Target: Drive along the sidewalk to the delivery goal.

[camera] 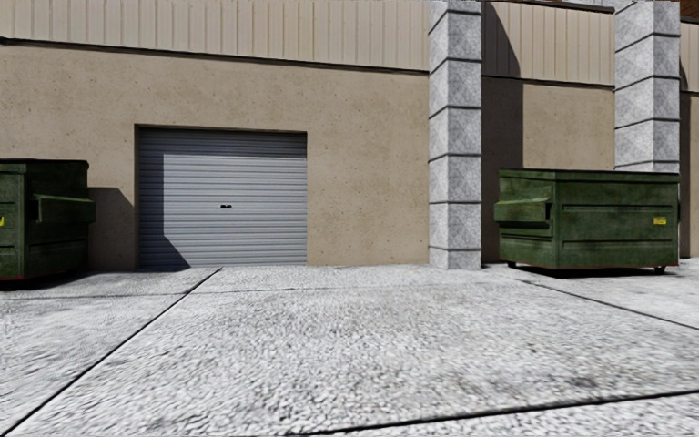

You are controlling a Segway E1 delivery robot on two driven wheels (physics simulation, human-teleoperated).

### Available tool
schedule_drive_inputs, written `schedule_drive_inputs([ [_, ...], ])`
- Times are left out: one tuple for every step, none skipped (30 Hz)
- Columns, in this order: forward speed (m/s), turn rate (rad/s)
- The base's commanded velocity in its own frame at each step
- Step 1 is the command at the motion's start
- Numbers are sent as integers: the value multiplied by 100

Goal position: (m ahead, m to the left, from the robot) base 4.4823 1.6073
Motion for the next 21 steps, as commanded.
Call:
schedule_drive_inputs([
  [46,50],
  [47,50],
  [47,50],
  [52,50],
  [63,50],
  [70,50],
  [70,50],
  [76,50],
  [78,50],
  [78,50],
  [78,50],
  [79,50],
  [79,50],
  [79,50],
  [79,50],
  [79,50],
  [79,50],
  [79,50],
  [79,50],
  [79,50],
  [79,50],
])
